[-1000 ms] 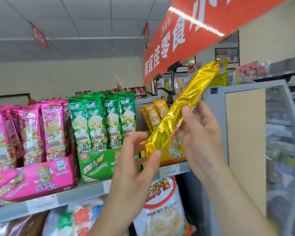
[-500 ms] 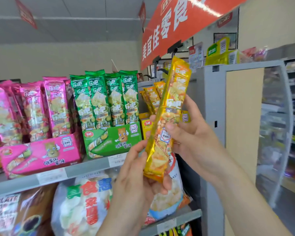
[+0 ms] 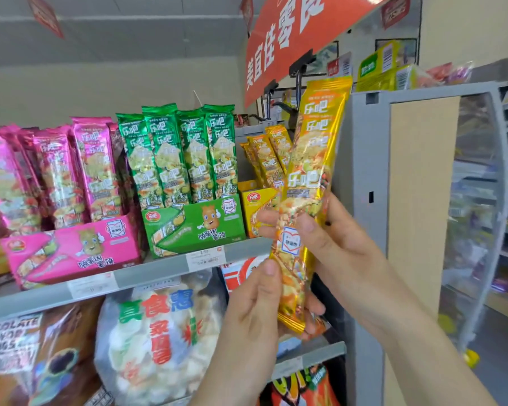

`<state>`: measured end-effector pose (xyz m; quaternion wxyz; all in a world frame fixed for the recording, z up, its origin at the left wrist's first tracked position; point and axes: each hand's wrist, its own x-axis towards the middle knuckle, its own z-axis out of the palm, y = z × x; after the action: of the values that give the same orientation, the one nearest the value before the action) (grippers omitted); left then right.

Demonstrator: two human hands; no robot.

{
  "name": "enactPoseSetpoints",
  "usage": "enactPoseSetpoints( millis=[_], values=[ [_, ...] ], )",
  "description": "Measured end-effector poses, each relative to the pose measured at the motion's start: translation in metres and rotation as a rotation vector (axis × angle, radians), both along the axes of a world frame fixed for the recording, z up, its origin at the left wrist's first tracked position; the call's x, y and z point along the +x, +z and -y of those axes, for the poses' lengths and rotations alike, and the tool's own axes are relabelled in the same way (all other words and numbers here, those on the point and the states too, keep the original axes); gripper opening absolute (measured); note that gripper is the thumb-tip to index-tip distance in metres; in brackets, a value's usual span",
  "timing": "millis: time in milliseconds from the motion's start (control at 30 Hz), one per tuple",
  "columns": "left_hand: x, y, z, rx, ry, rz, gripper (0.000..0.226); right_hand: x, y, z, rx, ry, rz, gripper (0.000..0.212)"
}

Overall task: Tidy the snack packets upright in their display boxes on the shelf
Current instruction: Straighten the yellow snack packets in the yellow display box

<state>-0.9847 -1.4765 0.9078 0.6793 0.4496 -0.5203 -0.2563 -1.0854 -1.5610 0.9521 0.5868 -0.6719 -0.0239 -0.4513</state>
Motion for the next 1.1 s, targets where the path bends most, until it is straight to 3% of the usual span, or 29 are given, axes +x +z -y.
enactPoseSetpoints(
  millis=[100, 167, 267, 333, 433, 533, 633, 700, 833, 967, 1033, 1100],
  values=[
    [0.005, 0.002, 0.001, -0.091, 0.32, 0.379, 0.035, -0.003, -0.006, 0.005, 0.045, -0.026, 0.066, 0.049],
    [0.009, 0.015, 0.002, -0.21, 0.434, 0.409, 0.016, -0.005, -0.012, 0.008, -0.001, -0.068, 0.048, 0.045],
    [0.007, 0.036, 0.003, -0.256, 0.276, 0.249, 0.021, -0.006, -0.022, 0.007, -0.14, -0.105, -0.048, 0.047],
    [0.001, 0.046, 0.005, -0.213, 0.115, 0.173, 0.037, -0.006, -0.027, 0.005, -0.151, -0.103, -0.09, 0.057],
    [-0.003, 0.054, 0.014, -0.166, 0.169, 0.118, 0.058, -0.005, -0.034, 0.005, -0.188, -0.185, -0.177, 0.072],
    [-0.006, 0.057, 0.02, -0.181, 0.209, 0.051, 0.044, -0.007, -0.037, 0.004, -0.147, -0.181, -0.106, 0.069],
    [0.0, 0.063, 0.026, -0.231, 0.169, 0.016, 0.028, -0.009, -0.044, -0.001, 0.086, 0.087, -0.038, 0.057],
    [0.003, 0.071, 0.03, -0.249, 0.096, -0.095, 0.02, -0.008, -0.048, -0.007, 0.153, 0.136, -0.064, 0.045],
    [0.003, 0.089, 0.037, -0.211, 0.018, -0.34, 0.026, 0.0, -0.059, -0.014, 0.061, -0.114, -0.05, 0.026],
    [0.009, 0.111, 0.035, -0.249, 0.131, -0.29, 0.046, 0.003, -0.077, -0.014, -0.211, -0.492, -0.185, 0.041],
    [0.009, 0.115, 0.035, -0.245, 0.161, -0.248, 0.031, 0.003, -0.083, -0.015, -0.251, -0.527, -0.186, 0.047],
    [0.01, 0.118, 0.036, -0.223, 0.099, -0.289, 0.021, 0.003, -0.081, -0.017, -0.16, -0.381, -0.142, 0.052]
  ],
)
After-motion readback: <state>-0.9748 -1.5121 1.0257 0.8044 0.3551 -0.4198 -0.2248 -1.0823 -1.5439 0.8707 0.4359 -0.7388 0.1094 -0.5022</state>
